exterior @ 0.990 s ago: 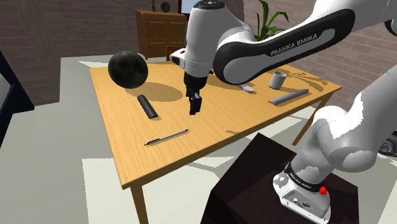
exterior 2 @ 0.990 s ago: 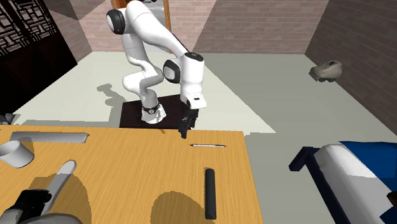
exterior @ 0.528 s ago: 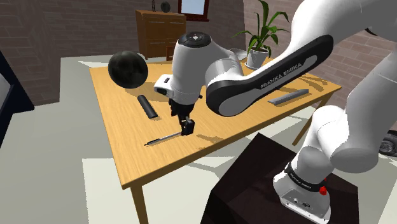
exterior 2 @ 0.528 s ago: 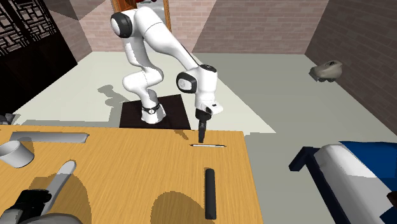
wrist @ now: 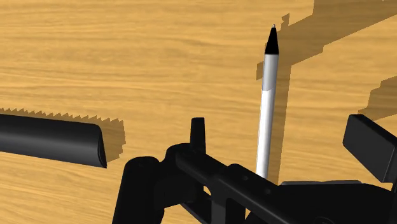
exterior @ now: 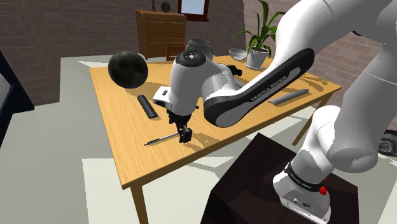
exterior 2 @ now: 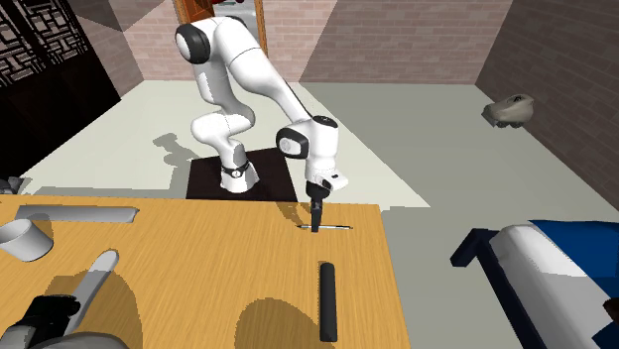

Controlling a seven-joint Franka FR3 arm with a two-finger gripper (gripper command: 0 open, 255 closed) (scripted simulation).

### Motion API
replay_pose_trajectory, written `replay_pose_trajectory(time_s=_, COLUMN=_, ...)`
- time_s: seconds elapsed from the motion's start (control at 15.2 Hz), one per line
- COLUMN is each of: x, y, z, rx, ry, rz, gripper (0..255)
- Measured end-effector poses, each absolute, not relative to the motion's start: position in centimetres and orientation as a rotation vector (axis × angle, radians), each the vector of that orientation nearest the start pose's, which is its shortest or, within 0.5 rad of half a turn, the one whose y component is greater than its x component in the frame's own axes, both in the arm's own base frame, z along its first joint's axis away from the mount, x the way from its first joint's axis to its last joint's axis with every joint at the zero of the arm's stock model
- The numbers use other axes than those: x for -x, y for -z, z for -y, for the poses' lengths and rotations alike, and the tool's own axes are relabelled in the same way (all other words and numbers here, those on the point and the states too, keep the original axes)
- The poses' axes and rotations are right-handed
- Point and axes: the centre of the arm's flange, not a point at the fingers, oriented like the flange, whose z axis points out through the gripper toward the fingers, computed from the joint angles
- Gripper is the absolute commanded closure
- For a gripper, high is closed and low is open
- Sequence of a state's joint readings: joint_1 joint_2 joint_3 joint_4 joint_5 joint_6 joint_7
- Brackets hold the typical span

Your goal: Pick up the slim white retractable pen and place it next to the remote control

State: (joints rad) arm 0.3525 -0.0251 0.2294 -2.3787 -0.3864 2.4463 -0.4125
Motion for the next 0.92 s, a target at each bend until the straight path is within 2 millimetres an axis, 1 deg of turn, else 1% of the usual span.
replay_pose_trajectory(time_s=0.4, x=-42.15, y=-33.70, z=-27.55, rx=2.720, ry=0.192, rz=2.029, gripper=0)
replay_pose_trajectory(time_s=0.46, x=-42.15, y=-33.70, z=-27.55, rx=2.720, ry=0.192, rz=2.029, gripper=255)
replay_pose_trajectory(time_s=0.92, x=-42.14, y=-33.73, z=-27.54, rx=2.720, ry=0.192, rz=2.029, gripper=255)
